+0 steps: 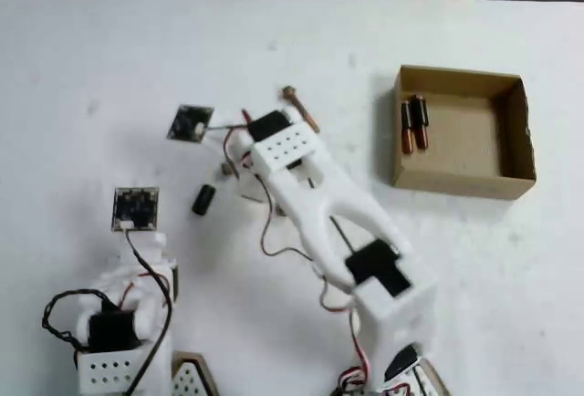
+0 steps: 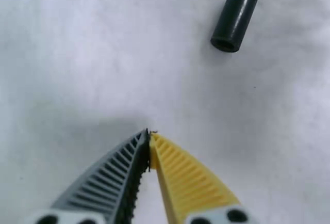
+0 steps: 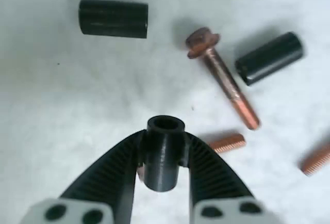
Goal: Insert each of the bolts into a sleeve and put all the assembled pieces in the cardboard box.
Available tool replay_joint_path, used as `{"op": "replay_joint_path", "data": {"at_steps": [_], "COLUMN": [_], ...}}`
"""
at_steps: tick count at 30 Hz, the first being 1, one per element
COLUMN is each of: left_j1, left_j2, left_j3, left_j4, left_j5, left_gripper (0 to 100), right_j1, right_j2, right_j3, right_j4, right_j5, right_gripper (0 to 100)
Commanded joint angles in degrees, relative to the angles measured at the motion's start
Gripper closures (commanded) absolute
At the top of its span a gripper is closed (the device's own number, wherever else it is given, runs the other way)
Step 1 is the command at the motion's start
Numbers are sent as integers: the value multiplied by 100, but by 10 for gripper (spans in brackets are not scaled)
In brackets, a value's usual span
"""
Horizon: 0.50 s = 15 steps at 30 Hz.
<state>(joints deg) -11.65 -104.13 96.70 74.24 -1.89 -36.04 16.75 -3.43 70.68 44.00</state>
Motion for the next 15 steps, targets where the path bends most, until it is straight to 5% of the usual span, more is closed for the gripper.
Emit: {"op": "replay_joint_path", "data": {"at_steps": [1,8,15], "left_j1": [-48,-48,-48], "left_j2": [-31,-31,-31], "left_j3": [26,26,26], "left_j4": [-79,-79,-70], "left_j5": [44,44,44], "left_gripper": [976,976,976], "right_j1": [40,31,57], "right_j2": [-1068,-2642,-4224], "right_j3": [-62,-62,-53], "right_j4": [312,1156,1666], "right_j5": [0,-9,-809], "right_gripper": [982,982,982]}}
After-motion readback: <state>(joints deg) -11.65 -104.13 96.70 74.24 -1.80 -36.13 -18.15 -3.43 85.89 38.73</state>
